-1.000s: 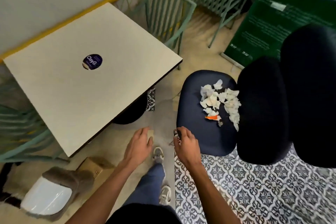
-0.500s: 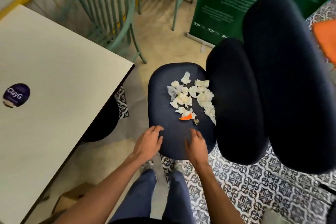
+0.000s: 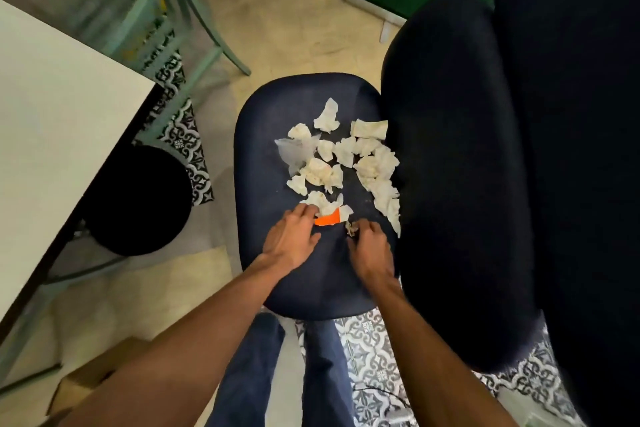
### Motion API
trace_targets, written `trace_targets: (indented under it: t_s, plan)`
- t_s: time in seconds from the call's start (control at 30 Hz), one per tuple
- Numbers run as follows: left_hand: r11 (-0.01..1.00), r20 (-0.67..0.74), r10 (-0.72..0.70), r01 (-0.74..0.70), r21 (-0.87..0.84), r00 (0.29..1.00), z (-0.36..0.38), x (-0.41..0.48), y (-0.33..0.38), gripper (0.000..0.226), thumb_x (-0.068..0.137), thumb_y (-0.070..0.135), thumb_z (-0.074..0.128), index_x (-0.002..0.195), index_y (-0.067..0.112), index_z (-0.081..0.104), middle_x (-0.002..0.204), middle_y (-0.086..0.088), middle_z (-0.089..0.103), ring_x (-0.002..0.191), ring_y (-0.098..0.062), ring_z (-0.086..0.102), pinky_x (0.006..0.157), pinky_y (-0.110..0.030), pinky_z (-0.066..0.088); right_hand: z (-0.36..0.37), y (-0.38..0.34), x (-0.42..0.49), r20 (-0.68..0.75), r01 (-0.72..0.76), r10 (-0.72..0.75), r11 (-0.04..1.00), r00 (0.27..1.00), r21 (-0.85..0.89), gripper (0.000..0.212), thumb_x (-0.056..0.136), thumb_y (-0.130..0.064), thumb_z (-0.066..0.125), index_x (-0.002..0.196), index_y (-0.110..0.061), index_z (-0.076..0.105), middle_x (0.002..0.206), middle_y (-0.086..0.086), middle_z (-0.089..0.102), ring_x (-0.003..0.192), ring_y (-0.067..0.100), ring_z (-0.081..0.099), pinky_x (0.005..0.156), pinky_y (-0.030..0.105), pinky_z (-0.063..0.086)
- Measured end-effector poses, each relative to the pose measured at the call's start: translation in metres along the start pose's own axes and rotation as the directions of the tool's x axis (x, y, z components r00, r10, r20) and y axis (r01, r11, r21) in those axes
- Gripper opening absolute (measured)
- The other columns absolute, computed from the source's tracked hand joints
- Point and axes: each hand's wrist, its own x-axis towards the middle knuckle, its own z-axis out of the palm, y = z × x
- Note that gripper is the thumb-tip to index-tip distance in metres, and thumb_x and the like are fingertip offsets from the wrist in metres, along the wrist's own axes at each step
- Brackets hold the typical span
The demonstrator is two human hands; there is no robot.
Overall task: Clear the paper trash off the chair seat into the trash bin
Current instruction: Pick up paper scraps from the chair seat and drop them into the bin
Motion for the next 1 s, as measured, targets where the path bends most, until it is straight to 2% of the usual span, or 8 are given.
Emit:
trace_targets:
  t_s: [0.13,0.23,0.37,0.5,0.67,0.77,0.87,1.0]
  plan:
    - [0.990,0.026,0.080,-0.082,0.116,0.996,0.039,0.044,0.007,0.059,0.095,0.030,0.070,0.147,0.026,0.043,0.155,-0.002,0.034,0.136,-0.031,0.041,0.094,-0.050,0.054,0.031,0.027,0.040,0.043,0.087,-0.087,0.996,0.995,-0.008,0.029,0.105,-0.020,0.057,0.134,-0.017,0.058,0.142,0.011,0.053,0.117,0.036,0.063,0.094,0.041,0.055]
    - [0.982,0.092,0.085,-0.099,0.159,0.992,0.065,0.063,0.005,0.065,0.092,0.025,0.073,0.149,0.030,0.041,0.164,-0.005,0.018,0.145,-0.034,0.025,0.097,-0.055,0.051,0.053,0.039,0.053,0.091,0.098,-0.105,0.992,0.990,0.075,0.022,0.107,-0.022,0.050,0.126,-0.022,0.063,0.128,-0.004,0.059,0.112,0.024,0.060,0.077,0.019,0.041]
    - [0.979,0.092,0.083,-0.098,0.180,0.992,0.083,0.073,-0.001,0.048,0.094,0.007,0.065,0.137,0.022,0.051,0.151,-0.006,0.032,0.133,-0.033,0.036,0.088,-0.050,0.057,0.061,0.043,0.051,-0.008,0.133,-0.133,0.977,0.991,0.166,0.013,0.104,-0.026,0.052,0.103,-0.021,0.064,0.096,0.006,0.071,0.085,0.018,0.062,0.070,0.031,0.043]
    - [0.999,0.037,0.025,-0.025,0.019,0.999,0.093,0.078,-0.015,0.027,0.096,0.005,0.058,0.119,0.018,0.063,0.134,-0.008,0.046,0.120,-0.032,0.046,0.092,-0.045,0.052,0.073,0.054,0.050,-0.064,0.082,-0.070,0.974,0.996,0.212,0.011,0.098,-0.017,0.058,0.099,-0.017,0.069,0.096,-0.002,0.074,0.094,0.015,0.067,0.090,0.032,0.050]
    - [0.982,-0.036,-0.032,0.025,-0.186,0.999,0.083,0.070,-0.026,0.018,0.099,0.020,0.066,0.113,0.021,0.078,0.116,-0.003,0.057,0.102,-0.024,0.061,0.090,-0.032,0.051,0.065,0.056,0.042,-0.007,0.010,-0.008,0.951,1.000,0.309,0.018,0.100,-0.004,0.063,0.111,-0.006,0.077,0.118,0.002,0.060,0.100,0.015,0.058,0.090,-0.003,0.031]
    - [0.959,-0.138,-0.092,0.050,-0.279,0.986,0.068,0.053,-0.027,0.012,0.096,0.025,0.073,0.105,0.025,0.080,0.107,-0.001,0.064,0.091,-0.018,0.065,0.086,-0.033,0.055,0.049,0.049,0.028,-0.112,0.071,-0.036,0.940,0.993,0.334,0.015,0.100,-0.014,0.070,0.111,-0.014,0.080,0.115,0.006,0.068,0.098,0.020,0.067,0.095,0.010,0.040]
    - [0.931,-0.227,-0.178,0.089,-0.353,0.958,0.049,0.037,-0.022,0.006,0.089,0.026,0.081,0.095,0.025,0.080,0.101,0.000,0.069,0.078,-0.011,0.062,0.078,-0.020,0.050,0.034,0.039,0.015,-0.220,0.106,-0.019,0.915,0.975,0.389,0.009,0.098,-0.020,0.074,0.104,-0.026,0.076,0.102,-0.003,0.070,0.087,0.014,0.071,0.089,0.033,0.058]
    - [0.874,-0.277,-0.284,0.129,-0.468,0.918,0.013,0.002,-0.017,0.008,0.085,0.030,0.084,0.087,0.025,0.077,0.094,0.007,0.071,0.069,-0.005,0.060,0.072,-0.018,0.050,0.004,0.009,-0.014,-0.270,0.149,-0.009,0.850,0.963,0.505,0.016,0.096,-0.021,0.078,0.106,-0.030,0.068,0.100,-0.013,0.072,0.087,0.002,0.071,0.082,0.030,0.061]
